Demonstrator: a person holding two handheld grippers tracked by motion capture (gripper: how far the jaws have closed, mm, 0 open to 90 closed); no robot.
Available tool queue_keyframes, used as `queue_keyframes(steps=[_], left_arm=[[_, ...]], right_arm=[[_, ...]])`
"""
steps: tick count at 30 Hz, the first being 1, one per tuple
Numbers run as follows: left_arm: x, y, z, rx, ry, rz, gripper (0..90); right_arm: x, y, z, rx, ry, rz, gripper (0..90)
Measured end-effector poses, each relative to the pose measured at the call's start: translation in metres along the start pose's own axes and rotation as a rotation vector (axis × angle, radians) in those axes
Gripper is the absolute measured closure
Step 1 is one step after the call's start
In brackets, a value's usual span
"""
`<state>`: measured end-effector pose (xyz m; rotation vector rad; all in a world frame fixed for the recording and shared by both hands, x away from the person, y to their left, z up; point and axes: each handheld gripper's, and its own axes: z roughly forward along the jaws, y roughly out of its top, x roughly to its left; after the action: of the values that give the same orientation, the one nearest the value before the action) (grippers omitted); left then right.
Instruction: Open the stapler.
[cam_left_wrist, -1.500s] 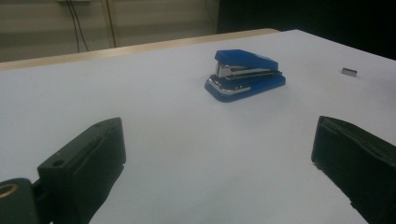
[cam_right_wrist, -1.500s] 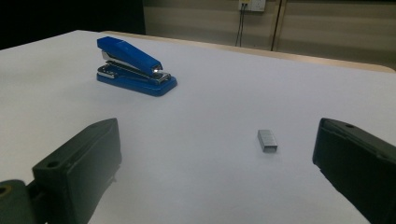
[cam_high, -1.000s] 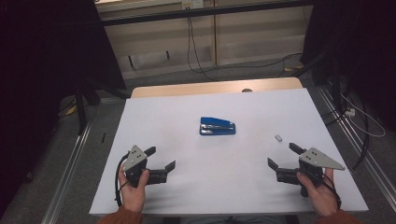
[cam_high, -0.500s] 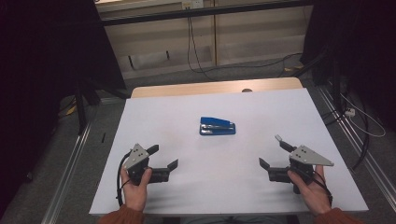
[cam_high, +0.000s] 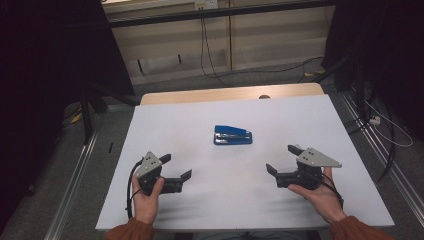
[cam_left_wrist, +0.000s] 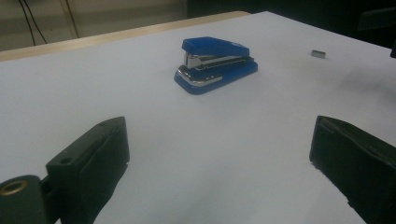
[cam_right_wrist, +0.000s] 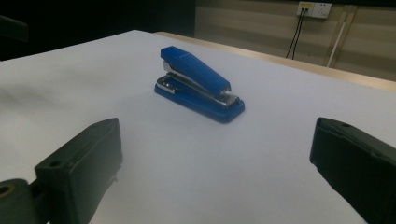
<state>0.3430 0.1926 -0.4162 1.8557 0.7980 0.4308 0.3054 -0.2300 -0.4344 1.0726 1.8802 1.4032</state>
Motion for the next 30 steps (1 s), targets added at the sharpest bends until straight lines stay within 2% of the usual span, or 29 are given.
queue_keyframes(steps=[2, 4, 6, 8, 12, 15, 18, 20, 23, 25, 27, 28, 30], left_arm=[[-0.002, 0.001, 0.005, 0.011, 0.003, 0.013, 4.5], [-0.002, 0.001, 0.009, 0.016, -0.018, 0.001, 4.5], [-0.002, 0.003, 0.012, 0.016, -0.018, 0.005, 4.6], [-0.002, 0.004, 0.015, 0.015, -0.027, -0.015, 4.8], [0.0, 0.008, 0.021, 0.018, -0.02, -0.009, 4.8], [0.003, 0.011, 0.027, 0.013, -0.016, -0.001, 4.9], [0.004, 0.013, 0.031, 0.011, -0.015, 0.003, 4.9], [0.005, 0.016, 0.036, 0.007, -0.017, 0.011, 4.9], [0.007, 0.02, 0.045, 0.002, -0.031, -0.003, 5.0], [0.007, 0.023, 0.049, 0.006, -0.014, 0.023, 5.0], [0.008, 0.024, 0.051, 0.005, -0.02, 0.016, 5.2], [0.01, 0.026, 0.055, 0.019, -0.033, -0.005, 5.2], [0.011, 0.027, 0.058, 0.019, -0.031, -0.017, 5.2]], right_arm=[[0.004, 0.002, 0.006, 0.017, 0.003, 0.006, 1.6], [0.009, 0.001, 0.011, 0.025, 0.025, -0.01, 1.5], [0.014, 0.002, 0.017, 0.033, 0.037, -0.03, 1.7], [0.017, 0.002, 0.022, 0.033, 0.045, -0.04, 1.7], [0.02, 0.003, 0.03, 0.034, 0.048, -0.071, 3.1], [0.022, 0.003, 0.036, 0.037, 0.063, -0.075, 3.5], [0.024, 0.006, 0.041, 0.021, 0.083, -0.048, 5.5], [0.025, 0.007, 0.042, 0.015, 0.082, -0.048, 5.8], [0.026, 0.013, 0.049, 0.002, 0.077, -0.036, 6.4], [0.026, 0.016, 0.052, -0.002, 0.079, -0.032, 7.1], [0.026, 0.017, 0.054, -0.003, 0.08, -0.028, 7.2], [0.027, 0.018, 0.058, 0.001, 0.083, -0.029, 7.5], [0.028, 0.019, 0.062, 0.001, 0.087, -0.027, 8.2]])
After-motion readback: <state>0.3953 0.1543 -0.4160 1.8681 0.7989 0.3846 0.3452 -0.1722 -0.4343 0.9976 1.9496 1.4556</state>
